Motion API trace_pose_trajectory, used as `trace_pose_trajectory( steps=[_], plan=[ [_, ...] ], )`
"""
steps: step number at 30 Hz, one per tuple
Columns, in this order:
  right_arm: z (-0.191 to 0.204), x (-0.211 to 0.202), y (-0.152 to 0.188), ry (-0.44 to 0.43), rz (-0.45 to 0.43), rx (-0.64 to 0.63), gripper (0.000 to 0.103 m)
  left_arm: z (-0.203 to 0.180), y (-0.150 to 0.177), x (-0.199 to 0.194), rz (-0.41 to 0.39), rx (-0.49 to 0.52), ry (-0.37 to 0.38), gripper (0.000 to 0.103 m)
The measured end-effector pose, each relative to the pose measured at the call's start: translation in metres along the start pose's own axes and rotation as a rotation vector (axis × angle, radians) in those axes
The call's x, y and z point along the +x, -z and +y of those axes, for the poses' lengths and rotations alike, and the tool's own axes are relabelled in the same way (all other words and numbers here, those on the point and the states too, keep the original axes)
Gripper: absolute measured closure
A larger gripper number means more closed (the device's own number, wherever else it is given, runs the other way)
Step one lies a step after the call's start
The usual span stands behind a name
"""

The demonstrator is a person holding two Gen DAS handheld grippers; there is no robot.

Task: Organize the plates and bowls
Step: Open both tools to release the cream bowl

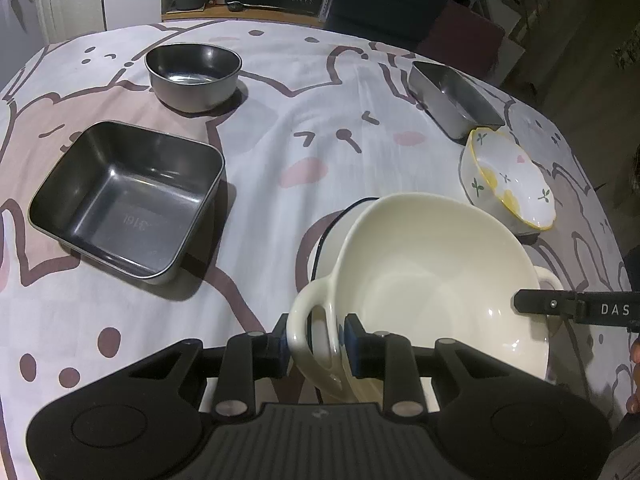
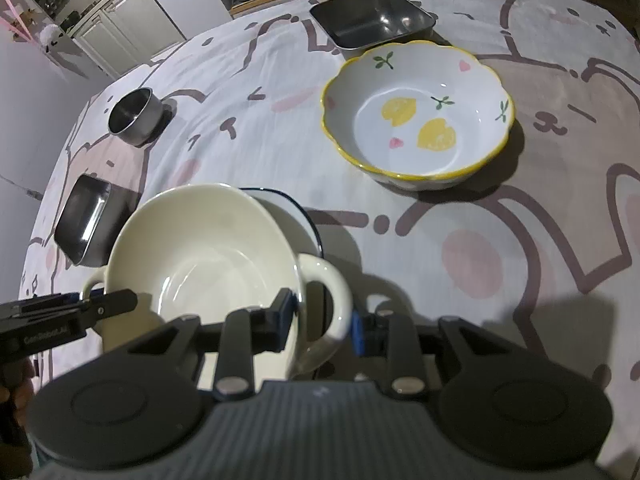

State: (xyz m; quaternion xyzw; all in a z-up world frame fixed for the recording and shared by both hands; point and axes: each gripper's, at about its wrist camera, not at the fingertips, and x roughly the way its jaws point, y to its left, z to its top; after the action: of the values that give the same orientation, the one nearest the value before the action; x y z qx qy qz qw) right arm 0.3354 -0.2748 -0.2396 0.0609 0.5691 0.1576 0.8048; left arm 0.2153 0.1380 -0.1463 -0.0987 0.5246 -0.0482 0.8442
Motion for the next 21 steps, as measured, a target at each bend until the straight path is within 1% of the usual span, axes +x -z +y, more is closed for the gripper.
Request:
trace_pose_trajectory(
  steps=[7,12,13,15,16,17,21],
  plan=[
    [-0.0005,0.0013,-0.0009,-0.003,0.008,-0.007,0.068,-0.0005,0.0014,-0.0008,0.008,0.007,-0.005,0.072],
    [-0.0008,0.0027,-0.0022,-0.004,0.014,-0.007,0.068,0.0006,0.0026,-0.0009,0.017,0.007,-0.019,0.064],
    [-0.0009,0.0031,-0.0027,0.001,0.015,-0.009,0.067,0.0012,0.0029,-0.0012,0.019,0.006,-0.019,0.062],
    [-0.0007,0.0039,-0.0031,0.004,0.016,-0.012,0.066,0.0018,0.0037,-0.001,0.029,0.006,-0.03,0.054],
    [-0.0005,0.0044,-0.0034,0.002,0.017,-0.013,0.065,0.002,0.0042,-0.0001,0.041,0.007,-0.04,0.046],
    [-0.0003,0.0045,-0.0033,0.001,0.018,-0.013,0.063,0.0024,0.005,0.0009,0.05,0.008,-0.046,0.041],
    [-0.0022,0.0039,-0.0026,0.003,0.021,-0.015,0.061,0.0026,0.0074,0.002,0.064,0.016,-0.047,0.038]
  ],
)
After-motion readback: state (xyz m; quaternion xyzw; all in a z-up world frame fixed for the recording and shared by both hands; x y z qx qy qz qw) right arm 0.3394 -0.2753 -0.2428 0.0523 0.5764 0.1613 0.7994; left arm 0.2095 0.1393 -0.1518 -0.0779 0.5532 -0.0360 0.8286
